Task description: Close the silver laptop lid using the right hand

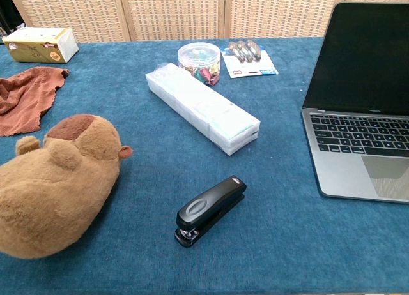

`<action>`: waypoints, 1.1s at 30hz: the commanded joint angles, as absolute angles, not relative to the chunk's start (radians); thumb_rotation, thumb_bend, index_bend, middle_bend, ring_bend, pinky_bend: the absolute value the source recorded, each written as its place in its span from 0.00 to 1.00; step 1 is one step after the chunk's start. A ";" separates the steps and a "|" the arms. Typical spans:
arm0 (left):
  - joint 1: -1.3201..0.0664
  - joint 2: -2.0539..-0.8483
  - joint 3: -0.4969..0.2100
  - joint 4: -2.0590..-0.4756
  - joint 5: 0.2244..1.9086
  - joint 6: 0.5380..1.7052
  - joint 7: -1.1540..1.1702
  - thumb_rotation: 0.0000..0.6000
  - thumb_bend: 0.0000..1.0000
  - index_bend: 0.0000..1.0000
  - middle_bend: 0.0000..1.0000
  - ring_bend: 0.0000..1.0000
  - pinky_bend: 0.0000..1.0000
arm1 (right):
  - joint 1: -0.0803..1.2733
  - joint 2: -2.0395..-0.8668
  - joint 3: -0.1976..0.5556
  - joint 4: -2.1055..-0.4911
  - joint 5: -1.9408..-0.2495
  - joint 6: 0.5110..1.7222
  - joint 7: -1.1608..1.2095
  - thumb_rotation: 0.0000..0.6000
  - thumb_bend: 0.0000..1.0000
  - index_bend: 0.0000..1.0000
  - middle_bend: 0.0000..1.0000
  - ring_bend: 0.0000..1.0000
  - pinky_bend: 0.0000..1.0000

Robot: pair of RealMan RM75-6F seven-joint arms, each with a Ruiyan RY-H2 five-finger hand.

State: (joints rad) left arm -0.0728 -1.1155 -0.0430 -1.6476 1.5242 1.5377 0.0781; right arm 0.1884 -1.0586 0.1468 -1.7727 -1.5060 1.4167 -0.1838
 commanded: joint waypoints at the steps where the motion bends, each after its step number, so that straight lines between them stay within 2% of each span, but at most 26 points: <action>1: -0.073 -1.115 -0.043 -1.648 1.525 1.538 0.079 1.00 0.25 0.06 0.00 0.00 0.00 | 0.225 -1.048 0.170 -1.794 -1.492 1.380 -0.191 1.00 0.17 0.00 0.00 0.00 0.00; 12: -0.074 -1.117 -0.044 -1.644 1.523 1.534 0.079 1.00 0.25 0.06 0.00 0.00 0.00 | 0.340 -1.044 0.224 -1.780 -1.413 1.247 -0.253 1.00 0.17 0.00 0.00 0.00 0.00; 23: -0.079 -1.122 -0.038 -1.643 1.530 1.523 0.083 1.00 0.24 0.06 0.00 0.00 0.00 | 0.452 -1.077 0.263 -1.639 -1.225 1.082 -0.310 1.00 0.17 0.00 0.00 0.00 0.00; 33: -0.083 -1.127 -0.033 -1.644 1.537 1.516 0.090 1.00 0.25 0.06 0.00 0.00 0.00 | 0.484 -1.078 0.261 -1.586 -1.180 1.049 -0.303 1.00 0.17 0.00 0.00 0.00 0.00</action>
